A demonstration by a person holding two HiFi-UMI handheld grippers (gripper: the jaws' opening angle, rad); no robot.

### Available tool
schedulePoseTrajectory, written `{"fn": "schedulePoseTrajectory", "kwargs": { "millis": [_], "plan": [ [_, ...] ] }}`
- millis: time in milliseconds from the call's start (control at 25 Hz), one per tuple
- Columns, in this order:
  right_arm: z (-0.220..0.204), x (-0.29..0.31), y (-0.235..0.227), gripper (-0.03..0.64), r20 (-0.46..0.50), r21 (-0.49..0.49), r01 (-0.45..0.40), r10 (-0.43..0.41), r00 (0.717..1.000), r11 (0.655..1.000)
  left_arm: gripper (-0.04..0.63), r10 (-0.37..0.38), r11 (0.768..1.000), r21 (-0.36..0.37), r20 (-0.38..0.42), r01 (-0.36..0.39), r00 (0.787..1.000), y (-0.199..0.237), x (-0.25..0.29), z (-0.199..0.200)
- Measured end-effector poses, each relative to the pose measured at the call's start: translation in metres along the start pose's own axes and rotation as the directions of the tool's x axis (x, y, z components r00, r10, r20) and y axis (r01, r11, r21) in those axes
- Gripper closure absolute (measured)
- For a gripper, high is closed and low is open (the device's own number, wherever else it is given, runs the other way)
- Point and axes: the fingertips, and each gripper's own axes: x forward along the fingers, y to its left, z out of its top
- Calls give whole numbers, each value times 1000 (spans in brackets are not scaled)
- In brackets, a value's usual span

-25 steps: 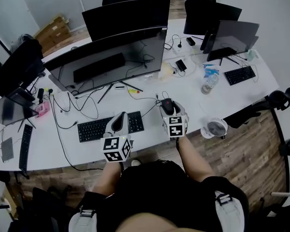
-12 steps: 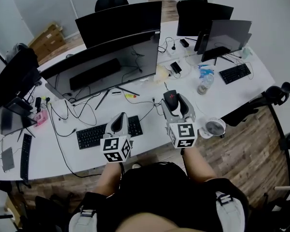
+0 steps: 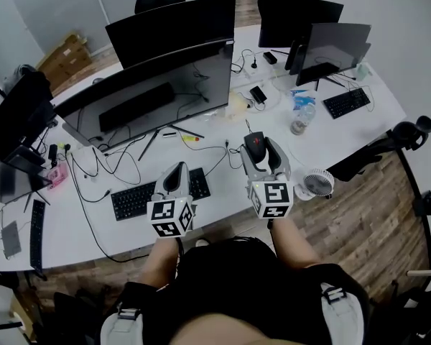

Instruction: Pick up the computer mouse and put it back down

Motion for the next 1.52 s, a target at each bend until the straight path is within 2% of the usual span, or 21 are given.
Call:
{"fn": "schedulePoseTrajectory", "kwargs": {
  "millis": [120, 280, 400, 520, 800, 1040, 1120, 1200, 1240, 1280, 1440, 1520],
  "plan": [
    [-18, 10, -3, 355, -37, 25, 2, -1, 999, 1000, 541, 2, 1000, 2, -1, -2, 1000, 1, 0, 0],
    [-61, 26, -5, 354, -124, 38, 12, -7, 992, 999, 541, 18, 1000, 3, 2, -18, 1000, 6, -4, 1],
    [-105, 34, -3, 354, -218, 35, 15, -7, 976, 999, 541, 36, 999, -1, 0, -36, 999, 11, -9, -1],
    [-151, 40, 3, 354, -324, 15, 3, 2, 946, 1000, 541, 57, 998, -4, -2, -57, 998, 17, -13, -1],
    [-256, 34, 22, 354, -545, -4, -47, 37, 838, 999, 541, 102, 995, -5, -10, -102, 995, 31, -27, -6],
    [-320, 27, 21, 354, -670, -26, -35, 9, 743, 999, 541, 136, 991, -6, -17, -136, 991, 42, -38, -8],
    [-342, 25, 22, 354, -719, -35, -45, 6, 695, 998, 541, 144, 990, -8, -19, -144, 989, 45, -40, -9],
    [-353, 20, 28, 354, -761, -4, -65, 39, 648, 998, 541, 145, 989, -7, -20, -146, 989, 45, -40, -9],
    [-352, 19, 30, 354, -763, 11, -73, 56, 644, 997, 541, 145, 989, -6, -20, -145, 989, 45, -41, -8],
    [-348, 20, 31, 354, -751, 20, -80, 68, 657, 997, 541, 144, 989, -5, -20, -145, 989, 45, -42, -8],
    [-315, 37, 31, 354, -664, 34, -97, 96, 741, 995, 541, 142, 990, -3, -12, -142, 990, 45, -43, -5],
    [-280, 46, 28, 356, -595, 32, -87, 89, 799, 996, 541, 138, 990, -4, -8, -138, 990, 43, -43, -5]
  ]
}}
